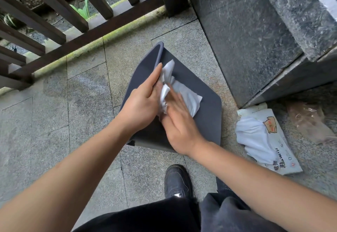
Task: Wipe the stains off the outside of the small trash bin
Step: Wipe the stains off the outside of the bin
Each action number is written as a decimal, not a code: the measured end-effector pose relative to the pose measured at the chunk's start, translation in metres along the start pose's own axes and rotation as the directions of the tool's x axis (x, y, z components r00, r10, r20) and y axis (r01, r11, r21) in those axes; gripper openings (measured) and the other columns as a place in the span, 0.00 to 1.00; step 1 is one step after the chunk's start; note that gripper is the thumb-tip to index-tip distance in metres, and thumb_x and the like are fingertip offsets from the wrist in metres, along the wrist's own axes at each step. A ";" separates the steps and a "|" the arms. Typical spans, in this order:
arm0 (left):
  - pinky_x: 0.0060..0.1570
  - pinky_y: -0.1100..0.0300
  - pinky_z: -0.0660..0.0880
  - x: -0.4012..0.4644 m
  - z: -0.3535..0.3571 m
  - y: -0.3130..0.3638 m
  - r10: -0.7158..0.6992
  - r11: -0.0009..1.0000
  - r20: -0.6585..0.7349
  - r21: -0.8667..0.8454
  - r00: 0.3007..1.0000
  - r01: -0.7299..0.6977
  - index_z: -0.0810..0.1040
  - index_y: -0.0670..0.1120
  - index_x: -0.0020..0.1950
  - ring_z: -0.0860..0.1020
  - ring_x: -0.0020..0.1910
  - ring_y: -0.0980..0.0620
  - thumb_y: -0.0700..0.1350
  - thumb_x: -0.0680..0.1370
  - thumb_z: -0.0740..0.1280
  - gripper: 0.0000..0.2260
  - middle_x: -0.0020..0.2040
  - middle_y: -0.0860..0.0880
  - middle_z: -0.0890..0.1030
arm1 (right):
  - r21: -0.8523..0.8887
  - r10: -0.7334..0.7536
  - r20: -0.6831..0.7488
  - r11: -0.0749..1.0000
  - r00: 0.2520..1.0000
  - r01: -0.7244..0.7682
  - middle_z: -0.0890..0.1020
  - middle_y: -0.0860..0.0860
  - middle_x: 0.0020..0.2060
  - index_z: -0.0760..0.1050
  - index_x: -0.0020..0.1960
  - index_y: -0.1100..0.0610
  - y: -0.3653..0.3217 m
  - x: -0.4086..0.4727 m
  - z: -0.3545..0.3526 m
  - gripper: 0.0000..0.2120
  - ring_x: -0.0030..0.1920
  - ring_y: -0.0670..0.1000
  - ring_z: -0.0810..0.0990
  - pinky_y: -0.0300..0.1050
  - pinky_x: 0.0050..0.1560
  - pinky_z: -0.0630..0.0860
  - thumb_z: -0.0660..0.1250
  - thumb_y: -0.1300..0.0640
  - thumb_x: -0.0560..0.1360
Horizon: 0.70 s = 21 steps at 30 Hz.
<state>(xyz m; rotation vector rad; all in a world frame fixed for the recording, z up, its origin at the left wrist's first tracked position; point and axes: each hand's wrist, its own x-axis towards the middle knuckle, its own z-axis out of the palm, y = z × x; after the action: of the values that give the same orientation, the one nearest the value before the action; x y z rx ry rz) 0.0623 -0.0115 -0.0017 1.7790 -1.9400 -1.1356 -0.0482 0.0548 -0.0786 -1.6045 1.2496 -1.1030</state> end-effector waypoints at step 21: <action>0.47 0.86 0.57 -0.002 -0.004 -0.006 0.067 0.986 0.000 0.156 0.998 -0.066 0.59 0.67 0.77 0.72 0.62 0.60 0.56 0.84 0.56 0.21 0.68 0.50 0.78 | -0.121 0.347 -0.091 0.927 0.934 -0.356 0.47 0.55 0.83 0.48 0.82 0.57 0.039 0.051 -0.016 0.28 0.82 0.54 0.40 0.53 0.80 0.37 0.46 0.47 0.85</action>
<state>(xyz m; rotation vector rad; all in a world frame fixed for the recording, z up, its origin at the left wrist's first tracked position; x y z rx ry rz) 0.0696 -0.0107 -0.0024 1.7757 -2.1202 -0.9812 -0.0673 -0.0042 -0.1029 -1.3747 1.6143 -0.8654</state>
